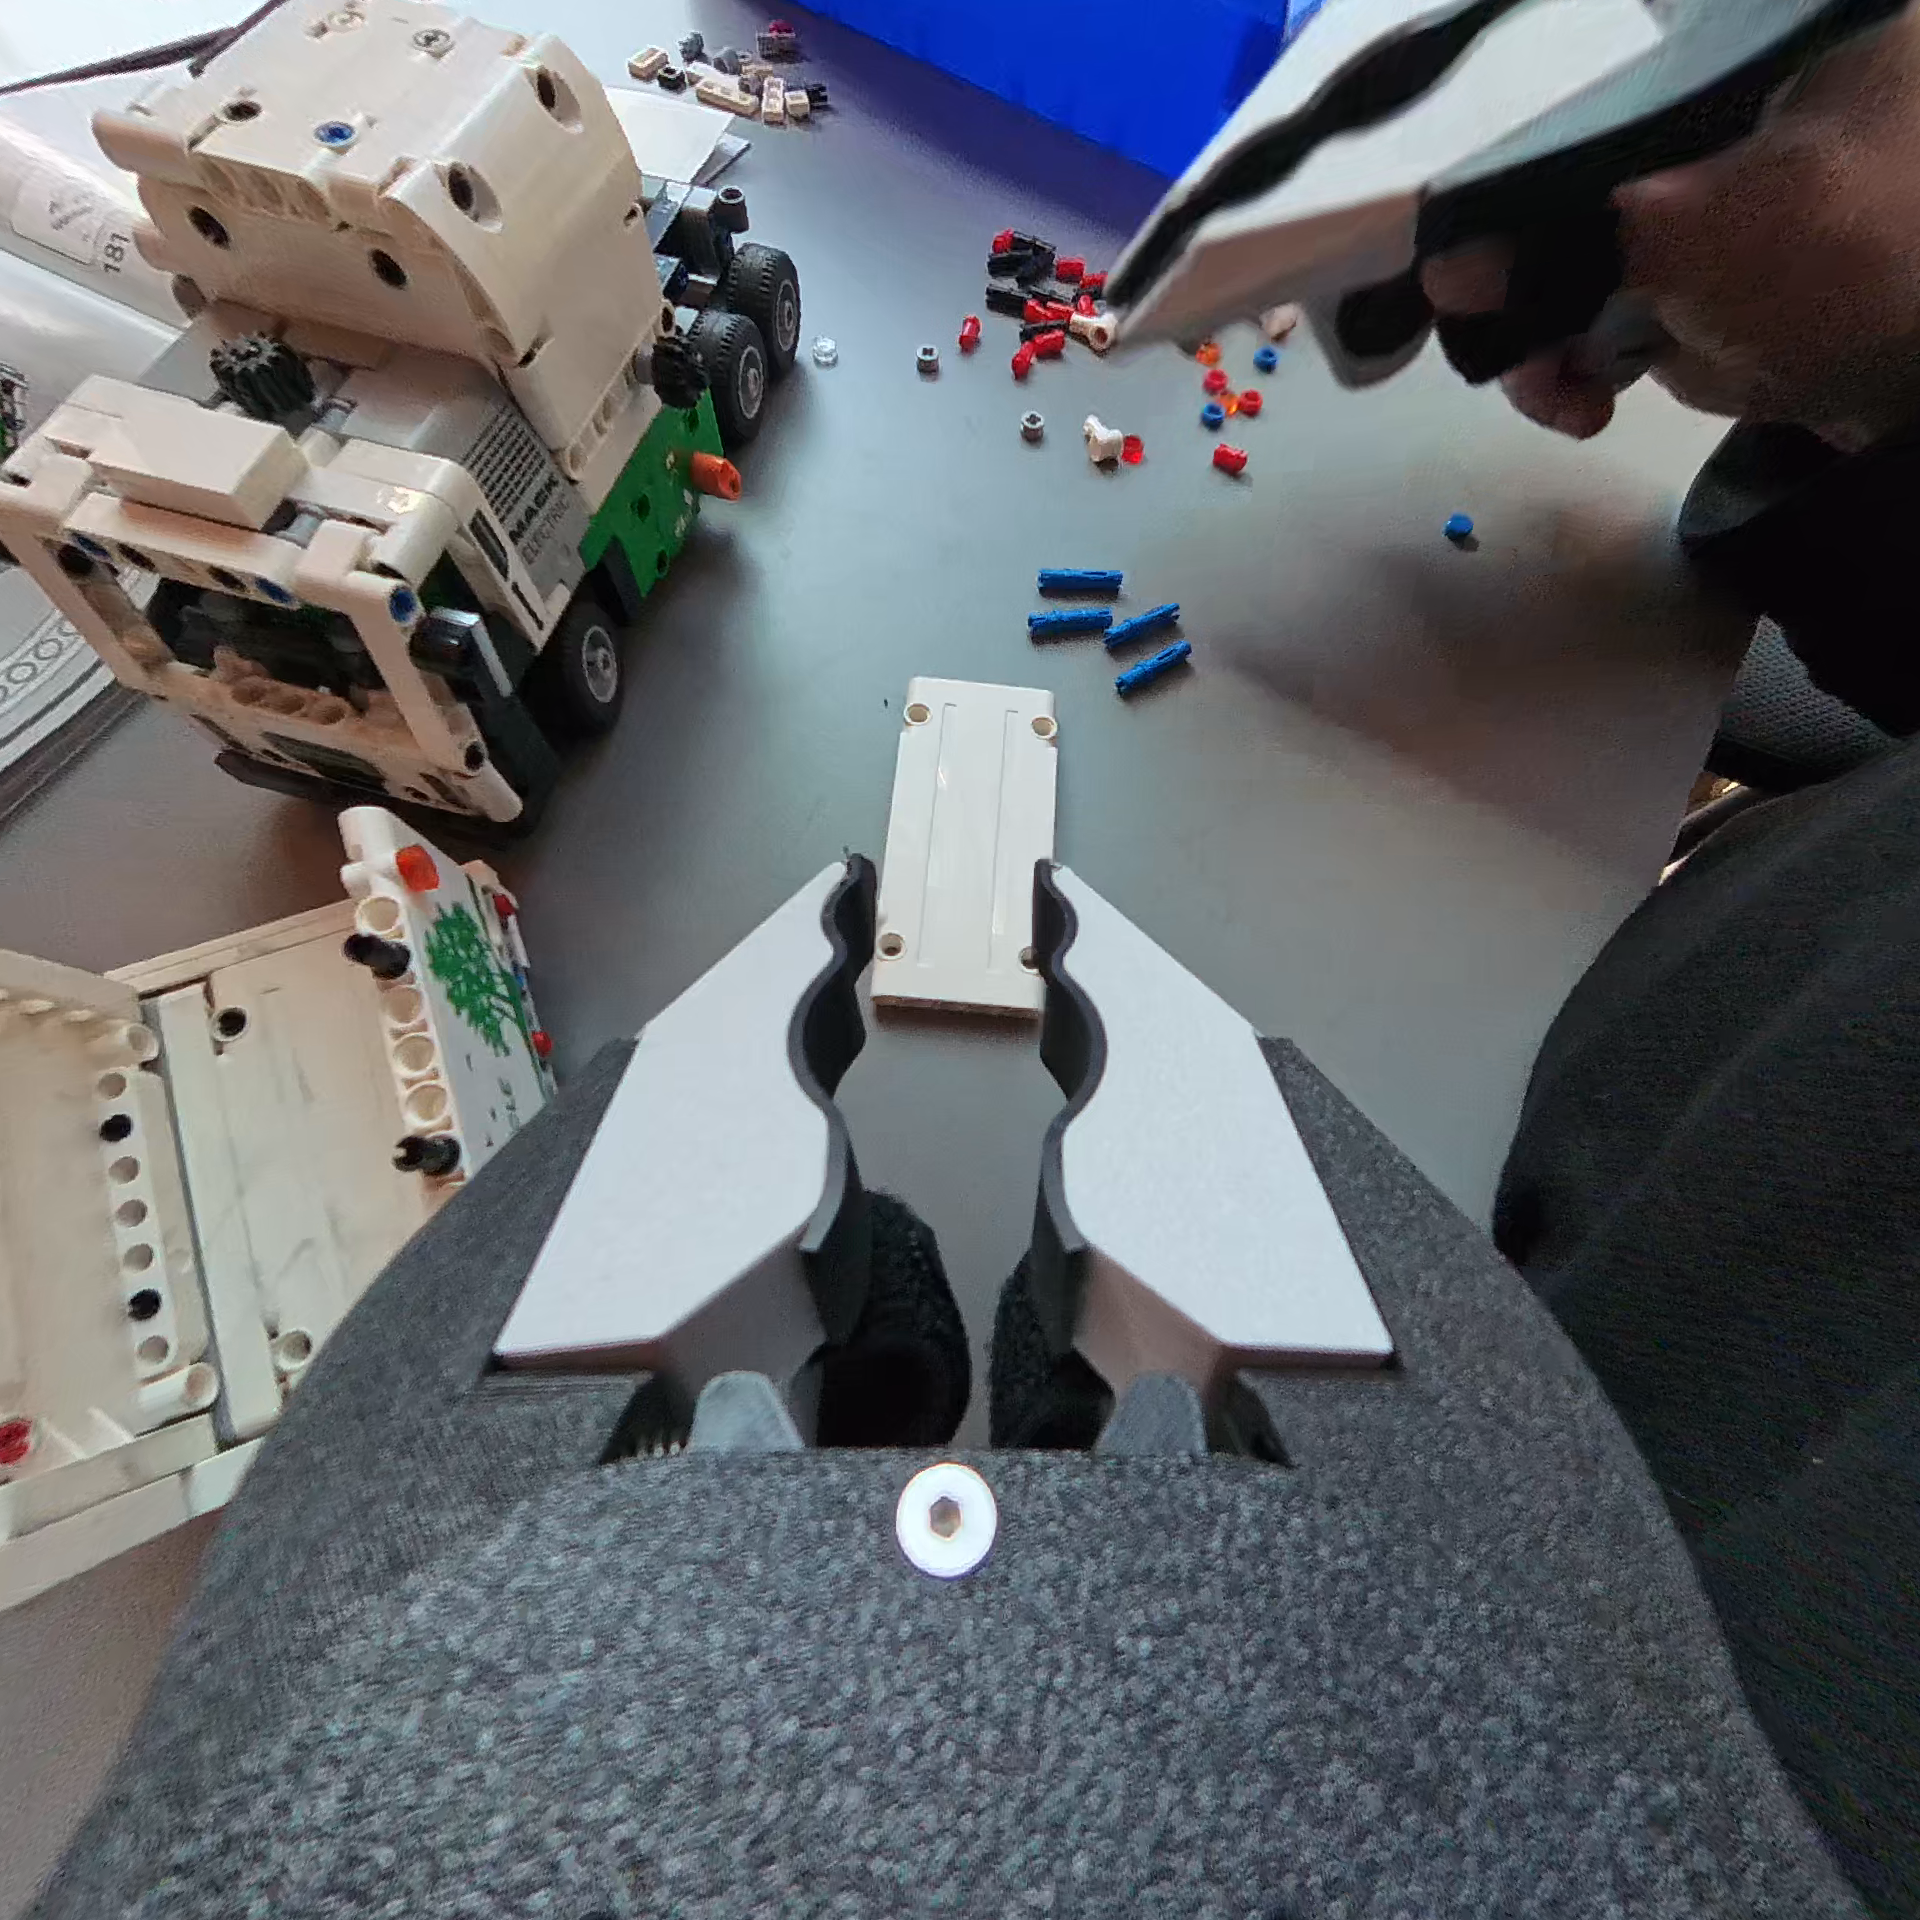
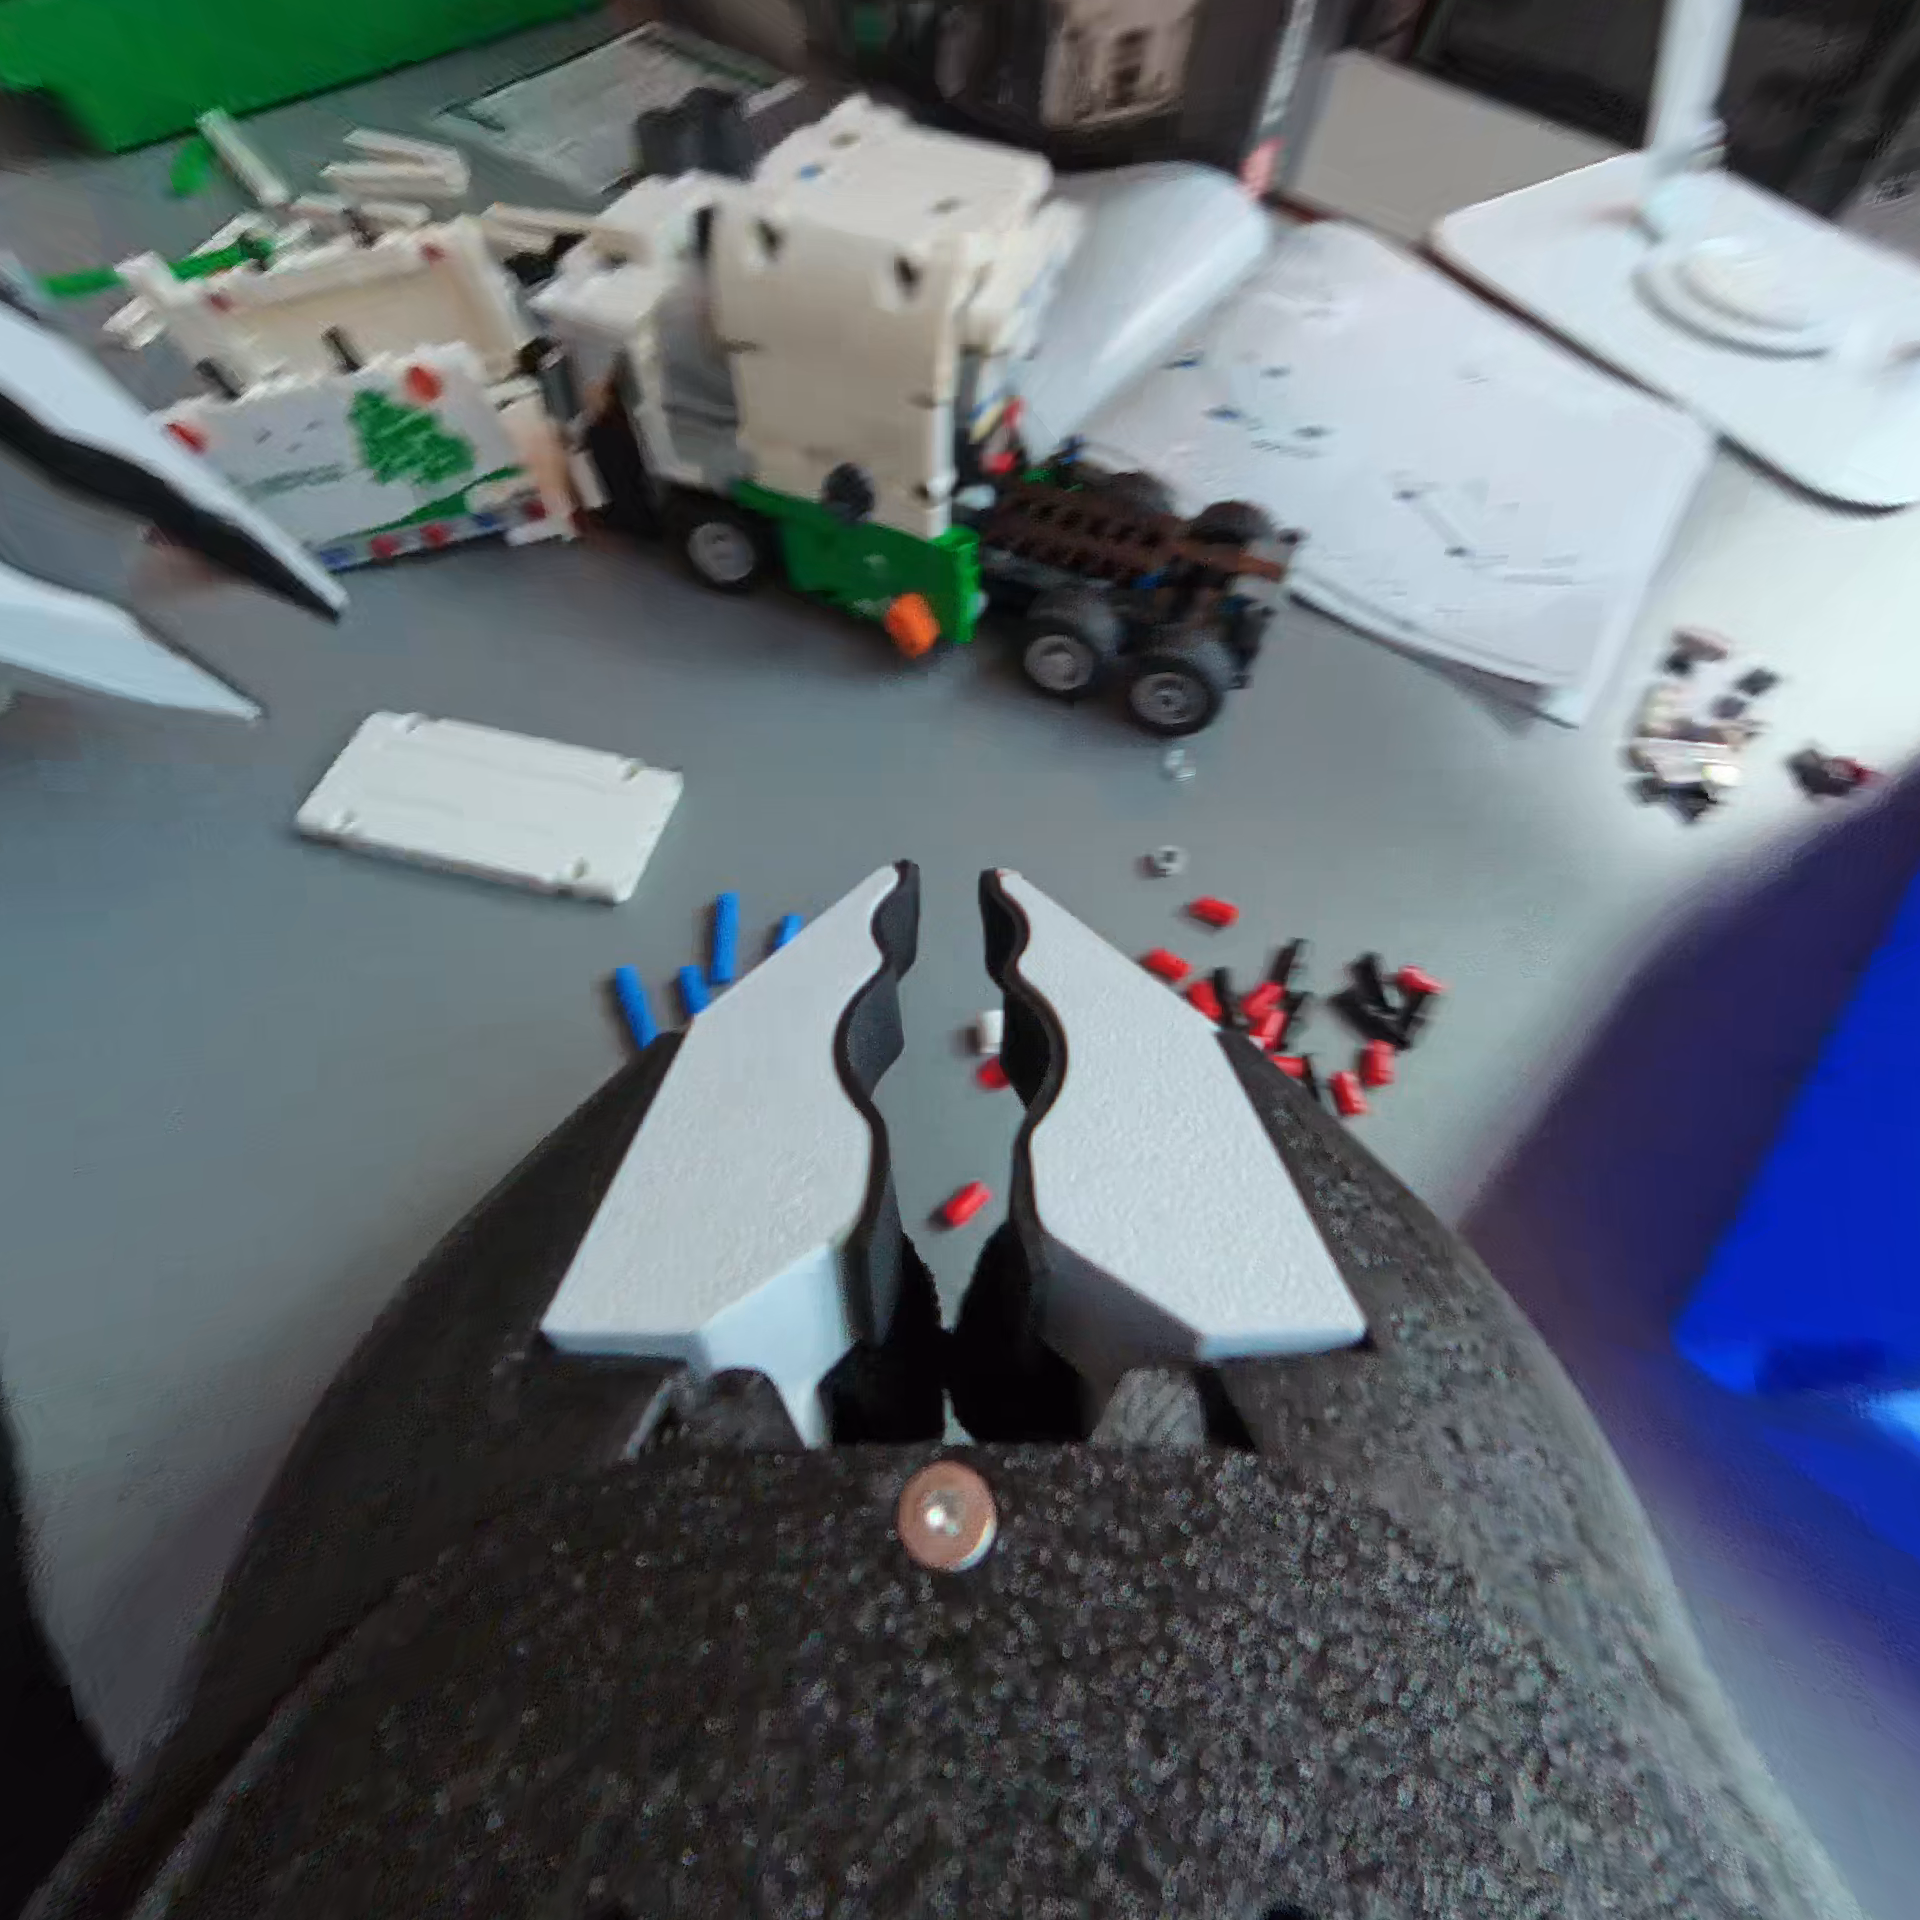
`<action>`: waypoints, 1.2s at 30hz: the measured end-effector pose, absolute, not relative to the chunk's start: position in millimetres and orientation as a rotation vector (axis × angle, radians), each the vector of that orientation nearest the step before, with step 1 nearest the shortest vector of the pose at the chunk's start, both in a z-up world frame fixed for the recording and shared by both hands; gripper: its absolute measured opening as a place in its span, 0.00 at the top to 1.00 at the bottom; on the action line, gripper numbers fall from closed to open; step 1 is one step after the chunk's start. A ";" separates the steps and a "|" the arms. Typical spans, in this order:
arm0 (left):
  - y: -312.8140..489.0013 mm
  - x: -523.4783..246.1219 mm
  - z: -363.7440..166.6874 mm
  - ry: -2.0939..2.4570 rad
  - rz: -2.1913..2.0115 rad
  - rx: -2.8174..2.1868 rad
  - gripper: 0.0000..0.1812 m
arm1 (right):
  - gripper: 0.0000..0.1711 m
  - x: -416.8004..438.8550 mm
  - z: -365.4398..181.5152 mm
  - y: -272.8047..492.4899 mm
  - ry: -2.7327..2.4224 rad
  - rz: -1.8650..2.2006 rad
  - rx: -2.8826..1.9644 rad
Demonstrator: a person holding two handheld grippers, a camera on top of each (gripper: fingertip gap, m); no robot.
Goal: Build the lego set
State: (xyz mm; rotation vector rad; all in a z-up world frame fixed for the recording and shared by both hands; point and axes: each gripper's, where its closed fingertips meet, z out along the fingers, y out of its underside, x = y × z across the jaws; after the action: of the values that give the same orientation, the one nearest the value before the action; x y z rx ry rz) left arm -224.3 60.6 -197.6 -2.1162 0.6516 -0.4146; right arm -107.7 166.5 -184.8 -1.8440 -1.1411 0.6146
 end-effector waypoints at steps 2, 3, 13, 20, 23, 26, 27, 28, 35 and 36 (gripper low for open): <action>61.2 -223.9 -200.5 0.664 -0.406 -2.127 0.85 | 0.93 -94.6 -169.9 184.9 -1.016 0.592 -1.816; 61.3 -223.0 -201.8 0.670 -0.405 -2.132 0.85 | 0.93 -90.8 -164.1 189.0 -0.981 0.599 -1.802; 62.5 -214.7 -207.8 0.753 -0.461 -2.176 0.74 | 0.93 -80.5 -164.3 213.6 -0.830 0.546 -1.792; 76.0 -203.0 -221.2 0.842 -0.404 -2.219 0.73 | 0.93 -105.3 -164.0 252.3 -0.883 0.577 -1.870; 80.0 -199.3 -225.5 0.857 -0.396 -2.233 0.72 | 0.88 -123.3 -166.7 269.4 -0.986 0.629 -1.939; 84.1 -200.2 -230.0 0.827 -0.409 -2.252 0.72 | 0.86 -139.1 -168.9 284.0 -1.058 0.692 -1.953; 85.0 -202.6 -232.4 0.815 -0.403 -2.263 0.71 | 0.86 -140.8 -170.5 289.4 -1.054 0.690 -1.953; 85.8 -205.6 -234.9 0.800 -0.393 -2.275 0.71 | 0.86 -141.9 -172.8 292.2 -1.040 0.695 -1.952; 82.5 -211.4 -235.9 0.748 -0.424 -2.294 0.71 | 0.87 -135.3 -175.5 284.3 -0.976 0.725 -1.898; 82.4 -212.0 -236.4 0.760 -0.414 -2.291 0.71 | 0.88 -134.1 -170.9 283.8 -0.964 0.739 -1.880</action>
State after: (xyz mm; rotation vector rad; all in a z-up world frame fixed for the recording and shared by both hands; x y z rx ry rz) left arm -212.0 82.4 -236.4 -2.2906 0.7596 -0.4136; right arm -134.1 283.8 -170.9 -1.8800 -0.9638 0.7394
